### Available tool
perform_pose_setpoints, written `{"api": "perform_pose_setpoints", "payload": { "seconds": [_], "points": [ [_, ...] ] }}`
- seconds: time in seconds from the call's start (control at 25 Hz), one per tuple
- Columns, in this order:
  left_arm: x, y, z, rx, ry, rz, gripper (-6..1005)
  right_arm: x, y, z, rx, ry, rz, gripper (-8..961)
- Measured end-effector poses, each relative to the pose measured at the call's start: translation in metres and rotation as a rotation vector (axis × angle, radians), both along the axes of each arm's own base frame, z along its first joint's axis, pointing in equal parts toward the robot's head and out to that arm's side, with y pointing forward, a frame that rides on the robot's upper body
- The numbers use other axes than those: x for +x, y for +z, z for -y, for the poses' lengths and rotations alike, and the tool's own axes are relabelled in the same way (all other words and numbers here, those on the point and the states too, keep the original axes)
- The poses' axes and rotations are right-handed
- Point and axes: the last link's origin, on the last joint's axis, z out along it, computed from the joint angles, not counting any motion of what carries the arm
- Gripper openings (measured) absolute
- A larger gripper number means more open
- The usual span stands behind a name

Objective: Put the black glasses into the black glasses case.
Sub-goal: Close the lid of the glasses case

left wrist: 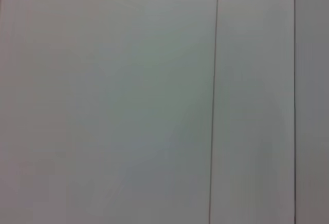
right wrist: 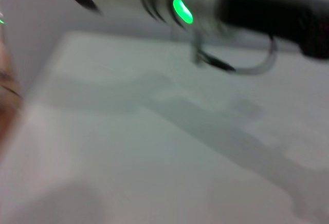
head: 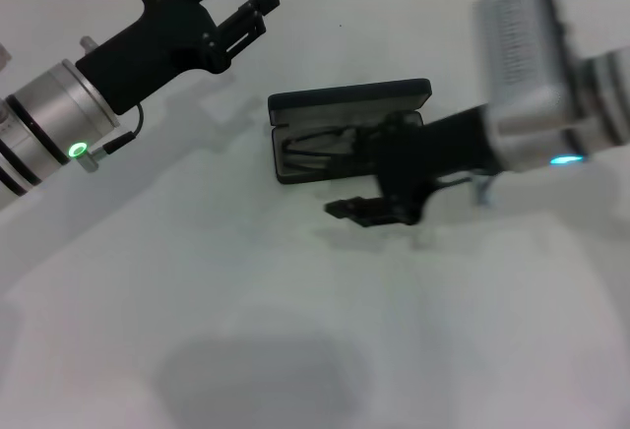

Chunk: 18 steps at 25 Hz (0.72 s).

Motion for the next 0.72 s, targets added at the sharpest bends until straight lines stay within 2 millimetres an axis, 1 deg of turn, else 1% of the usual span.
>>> {"api": "perform_pose_setpoints", "payload": {
  "seconds": [0.08, 0.12, 0.16, 0.2, 0.24, 0.32, 0.4, 0.48, 0.6, 0.72],
  "points": [
    [0.001, 0.000, -0.001, 0.000, -0.002, 0.000, 562, 0.009, 0.023, 0.005, -0.026, -0.008, -0.060, 482],
    [0.002, 0.000, -0.001, 0.000, -0.004, 0.000, 562, 0.020, 0.041, 0.006, -0.035, -0.029, -0.109, 482],
    [0.002, 0.000, -0.002, 0.000, -0.005, -0.001, 562, 0.020, 0.041, 0.006, -0.035, -0.029, -0.109, 483],
    [0.003, 0.000, -0.002, -0.001, -0.004, -0.002, 562, 0.028, 0.049, 0.006, -0.032, -0.051, -0.134, 483],
    [0.003, -0.001, -0.003, -0.004, -0.002, -0.007, 562, 0.040, 0.059, 0.006, -0.026, -0.082, -0.166, 483],
    [0.005, -0.005, -0.008, -0.016, 0.010, -0.028, 562, 0.056, 0.071, 0.005, -0.003, -0.126, -0.204, 484],
    [0.008, -0.012, -0.018, -0.040, 0.037, -0.064, 562, 0.079, 0.086, 0.004, 0.057, -0.199, -0.241, 485],
    [0.012, -0.017, -0.025, -0.065, 0.056, -0.091, 562, 0.098, 0.096, 0.004, 0.127, -0.266, -0.264, 485],
    [0.020, -0.025, -0.038, -0.112, 0.088, -0.133, 562, 0.120, 0.104, 0.011, 0.190, -0.314, -0.264, 486],
    [0.029, -0.034, -0.052, -0.172, 0.128, -0.198, 562, 0.130, 0.109, 0.019, 0.211, -0.313, -0.243, 487]
  ]
}}
